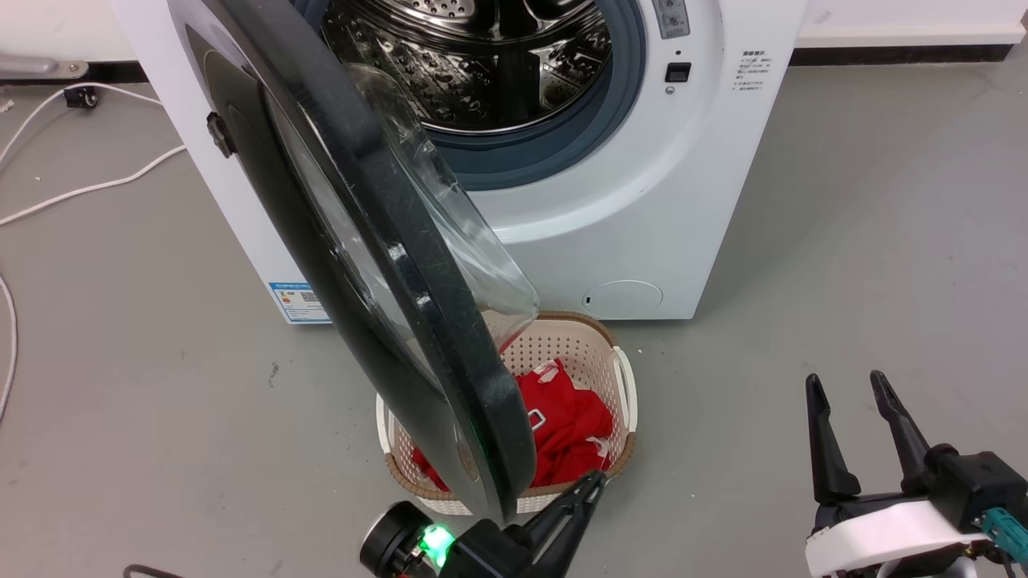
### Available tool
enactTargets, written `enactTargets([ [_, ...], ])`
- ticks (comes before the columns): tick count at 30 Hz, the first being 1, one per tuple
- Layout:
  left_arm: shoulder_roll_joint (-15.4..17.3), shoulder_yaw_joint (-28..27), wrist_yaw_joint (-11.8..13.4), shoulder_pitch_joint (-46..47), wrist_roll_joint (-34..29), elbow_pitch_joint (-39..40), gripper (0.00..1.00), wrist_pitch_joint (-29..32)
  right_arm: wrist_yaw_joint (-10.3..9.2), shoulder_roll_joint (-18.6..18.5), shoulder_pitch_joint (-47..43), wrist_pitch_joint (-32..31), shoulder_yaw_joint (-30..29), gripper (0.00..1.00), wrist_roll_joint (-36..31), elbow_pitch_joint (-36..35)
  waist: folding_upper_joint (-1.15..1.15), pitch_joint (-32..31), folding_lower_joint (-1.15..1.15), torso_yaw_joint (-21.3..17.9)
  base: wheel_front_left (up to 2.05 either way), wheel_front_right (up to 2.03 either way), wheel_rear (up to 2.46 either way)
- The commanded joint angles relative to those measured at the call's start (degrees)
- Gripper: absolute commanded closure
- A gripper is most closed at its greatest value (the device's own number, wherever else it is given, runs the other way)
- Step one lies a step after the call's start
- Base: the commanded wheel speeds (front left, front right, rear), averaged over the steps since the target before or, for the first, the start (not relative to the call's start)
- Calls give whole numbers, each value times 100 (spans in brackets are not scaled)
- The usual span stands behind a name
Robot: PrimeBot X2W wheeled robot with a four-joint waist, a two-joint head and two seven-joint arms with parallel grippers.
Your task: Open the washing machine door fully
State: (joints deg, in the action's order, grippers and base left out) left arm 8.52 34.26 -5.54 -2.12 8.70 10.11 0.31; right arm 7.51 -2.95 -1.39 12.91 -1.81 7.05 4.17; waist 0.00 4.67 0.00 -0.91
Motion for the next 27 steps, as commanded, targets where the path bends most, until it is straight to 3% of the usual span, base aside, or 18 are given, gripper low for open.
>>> enactTargets([
  [1,-2,-60,63,-21,-41,-66,100,-63,-4,14,67,15,4,0,13,24,0,11,0,-5,0,0,0],
  [5,-87,-205,210,166,-32,-226,100,-297,-4,14,84,17,-6,0,45,50,0,49,0,1,0,0,0],
  [13,-151,-304,171,676,14,-370,100,-465,-4,14,150,22,13,0,67,102,0,100,0,33,0,0,0],
  [20,-216,-492,303,824,180,-617,100,-522,-4,14,132,23,58,0,117,166,0,126,0,-38,0,0,0],
  [27,-120,-649,469,767,205,-680,100,-554,-4,14,127,10,68,0,169,211,0,137,0,-44,0,0,0],
])
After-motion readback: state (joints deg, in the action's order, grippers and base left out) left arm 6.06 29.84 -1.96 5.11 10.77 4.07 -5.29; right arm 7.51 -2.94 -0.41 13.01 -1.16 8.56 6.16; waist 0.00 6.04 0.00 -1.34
